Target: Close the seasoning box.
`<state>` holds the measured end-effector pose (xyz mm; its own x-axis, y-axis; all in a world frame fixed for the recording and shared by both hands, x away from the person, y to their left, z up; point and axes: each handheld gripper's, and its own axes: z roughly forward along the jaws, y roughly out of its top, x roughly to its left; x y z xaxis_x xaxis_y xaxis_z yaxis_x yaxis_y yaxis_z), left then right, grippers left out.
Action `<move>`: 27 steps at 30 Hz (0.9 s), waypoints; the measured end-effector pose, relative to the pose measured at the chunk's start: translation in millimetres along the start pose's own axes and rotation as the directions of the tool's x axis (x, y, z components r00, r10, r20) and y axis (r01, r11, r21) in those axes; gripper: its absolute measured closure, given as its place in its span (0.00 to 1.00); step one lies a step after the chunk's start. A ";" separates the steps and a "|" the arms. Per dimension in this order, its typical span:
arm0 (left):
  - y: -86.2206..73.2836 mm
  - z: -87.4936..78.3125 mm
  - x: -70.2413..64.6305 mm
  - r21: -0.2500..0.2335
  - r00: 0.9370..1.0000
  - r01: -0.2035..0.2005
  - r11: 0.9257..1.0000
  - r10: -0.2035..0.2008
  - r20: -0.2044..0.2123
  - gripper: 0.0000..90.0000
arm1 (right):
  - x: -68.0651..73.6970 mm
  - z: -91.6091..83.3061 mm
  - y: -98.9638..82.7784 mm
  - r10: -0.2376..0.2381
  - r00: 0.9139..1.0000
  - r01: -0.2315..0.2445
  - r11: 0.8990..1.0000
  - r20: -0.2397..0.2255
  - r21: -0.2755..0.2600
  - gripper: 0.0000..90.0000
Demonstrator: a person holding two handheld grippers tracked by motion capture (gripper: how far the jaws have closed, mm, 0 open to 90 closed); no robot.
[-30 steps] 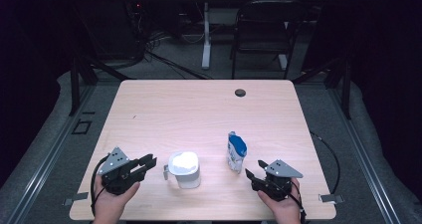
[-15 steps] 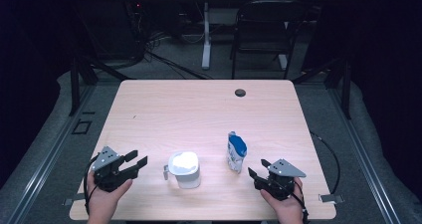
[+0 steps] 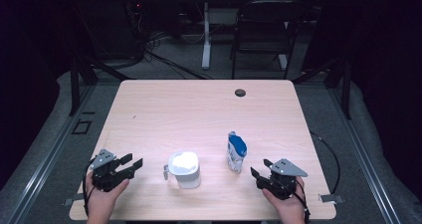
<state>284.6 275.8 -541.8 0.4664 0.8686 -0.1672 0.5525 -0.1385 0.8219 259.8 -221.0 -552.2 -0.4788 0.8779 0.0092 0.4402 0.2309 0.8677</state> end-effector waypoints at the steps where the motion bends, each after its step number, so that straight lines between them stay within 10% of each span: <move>1: -1.2 1.5 -0.1 0.004 1.000 0.002 1.000 -0.002 -0.001 0.55 | 0.4 0.4 -0.1 0.001 1.000 -0.001 1.000 0.001 0.000 0.48; 27: -11.6 10.3 1.1 0.045 0.999 -0.011 0.999 0.013 -0.040 0.52 | 2.2 8.2 -5.4 -0.011 1.000 0.011 1.000 0.012 0.020 0.46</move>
<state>285.8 273.4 -557.1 0.4451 0.8853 -0.1345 0.5781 -0.1694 0.7982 262.6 -216.8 -560.9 -0.4741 0.8804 -0.0064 0.4498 0.2484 0.8579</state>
